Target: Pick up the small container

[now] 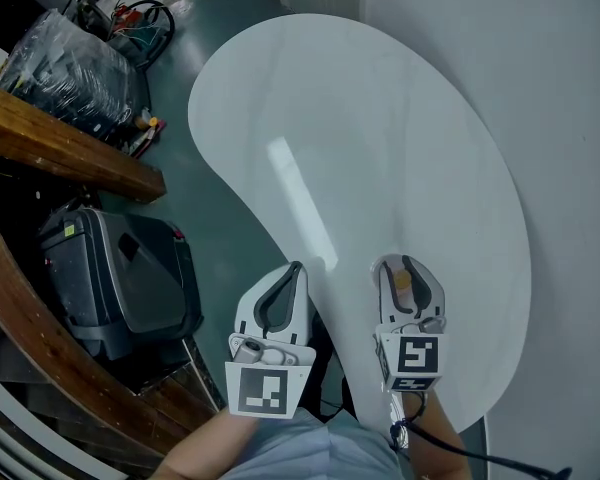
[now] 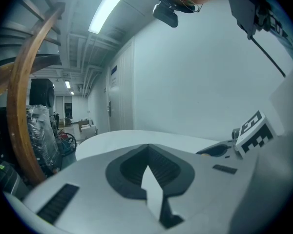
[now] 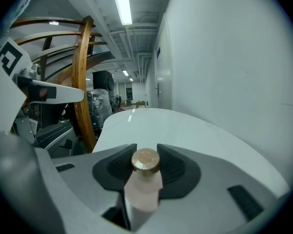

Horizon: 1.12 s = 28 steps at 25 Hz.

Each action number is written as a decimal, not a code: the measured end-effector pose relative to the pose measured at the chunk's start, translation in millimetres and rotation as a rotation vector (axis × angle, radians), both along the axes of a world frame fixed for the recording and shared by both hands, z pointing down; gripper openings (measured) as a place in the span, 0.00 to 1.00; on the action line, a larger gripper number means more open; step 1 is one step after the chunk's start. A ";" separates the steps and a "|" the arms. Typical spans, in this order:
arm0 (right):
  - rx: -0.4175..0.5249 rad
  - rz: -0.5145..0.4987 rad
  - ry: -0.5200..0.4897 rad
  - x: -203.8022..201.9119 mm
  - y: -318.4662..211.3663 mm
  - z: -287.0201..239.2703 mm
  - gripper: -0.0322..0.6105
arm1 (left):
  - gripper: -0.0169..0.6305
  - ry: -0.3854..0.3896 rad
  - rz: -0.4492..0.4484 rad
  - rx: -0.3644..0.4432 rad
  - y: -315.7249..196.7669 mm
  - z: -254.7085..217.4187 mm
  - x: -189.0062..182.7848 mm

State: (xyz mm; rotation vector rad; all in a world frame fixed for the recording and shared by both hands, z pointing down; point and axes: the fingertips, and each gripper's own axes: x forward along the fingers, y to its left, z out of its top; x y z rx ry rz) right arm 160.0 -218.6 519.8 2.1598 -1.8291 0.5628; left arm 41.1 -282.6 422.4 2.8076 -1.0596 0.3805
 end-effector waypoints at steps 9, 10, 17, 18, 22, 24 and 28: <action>0.037 0.005 0.004 4.2 5.7 -21.3 0.24 | 0.03 0.022 -0.014 0.034 3.0 -13.6 -1.3; 0.049 0.003 0.007 5.0 6.2 -27.7 0.24 | 0.03 0.028 -0.014 0.040 4.0 -16.3 -0.9; 0.143 -0.001 0.027 5.8 16.4 -79.0 0.24 | 0.03 0.085 -0.009 0.101 19.8 -45.9 2.7; 0.163 0.001 0.030 5.9 19.3 -86.9 0.24 | 0.03 0.095 -0.007 0.110 23.6 -50.3 3.7; 0.207 0.007 0.039 8.0 34.5 -113.5 0.24 | 0.03 0.131 0.007 0.152 36.5 -66.8 11.4; 0.216 0.003 0.059 10.9 42.5 -125.9 0.24 | 0.03 0.148 0.017 0.174 41.5 -76.4 18.0; 0.237 0.000 0.091 14.7 57.8 -147.6 0.24 | 0.03 0.176 0.051 0.215 54.3 -94.3 30.5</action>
